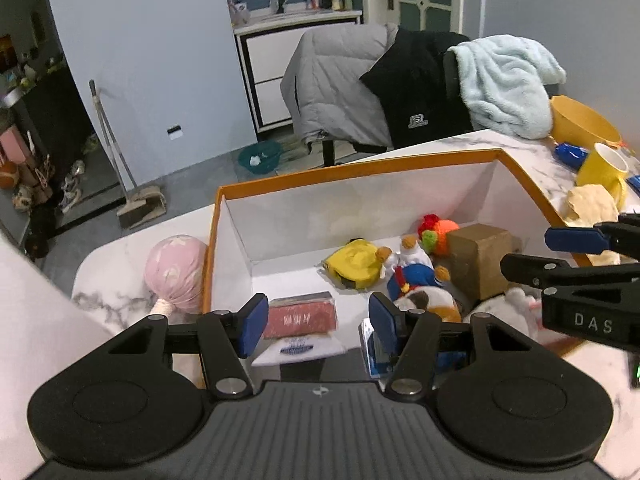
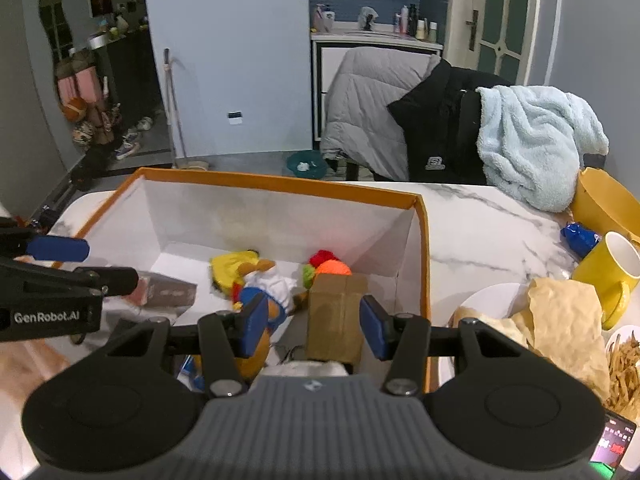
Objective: Organize objects
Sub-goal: 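Reach the left tool to the white-and-pink crochet bunny while the right tool reaches the pink case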
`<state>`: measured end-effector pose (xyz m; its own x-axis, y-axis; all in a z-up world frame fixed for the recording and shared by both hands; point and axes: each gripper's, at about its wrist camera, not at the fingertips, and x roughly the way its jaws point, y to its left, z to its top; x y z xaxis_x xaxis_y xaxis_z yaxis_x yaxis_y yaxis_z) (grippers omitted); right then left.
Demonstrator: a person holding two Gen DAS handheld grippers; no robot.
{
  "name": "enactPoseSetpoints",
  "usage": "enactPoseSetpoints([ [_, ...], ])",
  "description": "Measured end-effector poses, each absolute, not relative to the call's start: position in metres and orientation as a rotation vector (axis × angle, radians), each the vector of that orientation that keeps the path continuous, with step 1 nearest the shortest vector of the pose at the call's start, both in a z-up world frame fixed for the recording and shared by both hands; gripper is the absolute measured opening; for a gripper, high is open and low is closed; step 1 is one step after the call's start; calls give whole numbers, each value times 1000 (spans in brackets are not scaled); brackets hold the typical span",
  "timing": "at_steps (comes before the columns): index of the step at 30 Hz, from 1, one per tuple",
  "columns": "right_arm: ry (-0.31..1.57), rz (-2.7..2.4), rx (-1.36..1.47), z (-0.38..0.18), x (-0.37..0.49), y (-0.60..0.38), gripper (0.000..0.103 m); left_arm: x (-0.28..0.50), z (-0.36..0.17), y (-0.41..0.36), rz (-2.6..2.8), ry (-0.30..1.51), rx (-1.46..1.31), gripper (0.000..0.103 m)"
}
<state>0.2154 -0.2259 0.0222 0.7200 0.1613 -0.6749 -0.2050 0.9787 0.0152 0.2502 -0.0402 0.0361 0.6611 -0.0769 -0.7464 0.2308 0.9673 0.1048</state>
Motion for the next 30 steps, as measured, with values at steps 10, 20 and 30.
enactPoseSetpoints([
  [10,730,216,-16,35,180,-239,57,216,61,-22,-188,792,157,66],
  [20,694,281,23,44,135,-241,61,165,69,-18,-265,728,114,66],
  [30,714,290,78,27,108,-257,66,132,41,-19,-324,732,48,72],
])
